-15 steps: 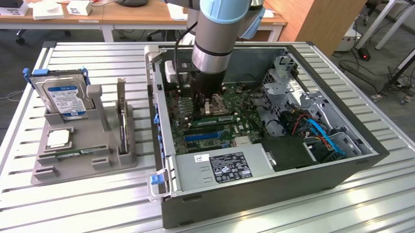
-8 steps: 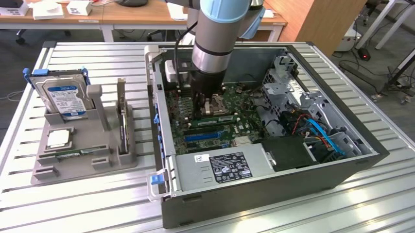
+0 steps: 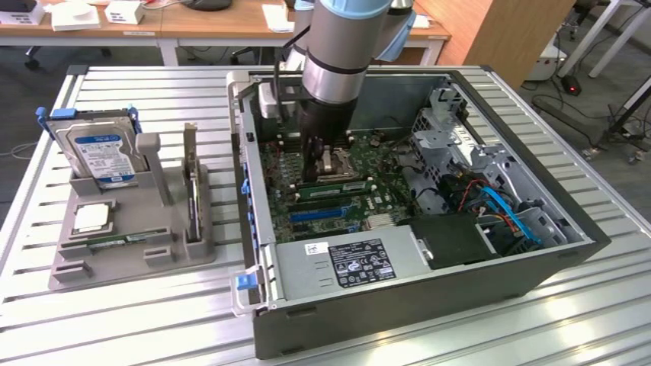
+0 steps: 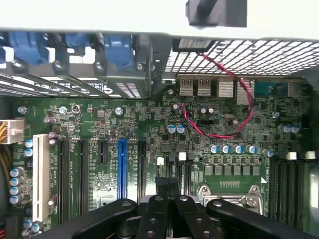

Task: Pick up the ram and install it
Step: 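Press down the ram until it locks into place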

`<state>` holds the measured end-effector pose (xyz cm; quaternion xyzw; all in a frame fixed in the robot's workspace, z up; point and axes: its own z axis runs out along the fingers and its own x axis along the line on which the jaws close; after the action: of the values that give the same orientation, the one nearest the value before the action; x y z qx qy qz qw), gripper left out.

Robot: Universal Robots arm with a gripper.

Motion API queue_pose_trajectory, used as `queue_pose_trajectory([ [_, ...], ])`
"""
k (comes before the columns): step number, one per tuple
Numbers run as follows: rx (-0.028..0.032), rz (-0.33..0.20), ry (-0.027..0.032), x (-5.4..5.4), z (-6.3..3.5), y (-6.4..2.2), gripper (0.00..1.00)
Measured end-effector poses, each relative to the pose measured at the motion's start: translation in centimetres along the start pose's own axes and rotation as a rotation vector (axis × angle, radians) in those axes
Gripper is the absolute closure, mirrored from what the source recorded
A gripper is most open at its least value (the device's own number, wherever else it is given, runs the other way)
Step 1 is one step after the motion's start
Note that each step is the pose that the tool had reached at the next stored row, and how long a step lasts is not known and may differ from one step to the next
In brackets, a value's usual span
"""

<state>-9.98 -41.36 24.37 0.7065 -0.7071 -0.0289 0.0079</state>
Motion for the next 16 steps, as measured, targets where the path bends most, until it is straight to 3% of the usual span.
queue_pose_trajectory([
  [5, -0.0001, 0.0, 0.0002, -0.02, -0.66, 0.03, 0.91],
  [16, -0.0002, 0.0, 0.0003, -0.02, -0.72, -0.27, 0.91],
])
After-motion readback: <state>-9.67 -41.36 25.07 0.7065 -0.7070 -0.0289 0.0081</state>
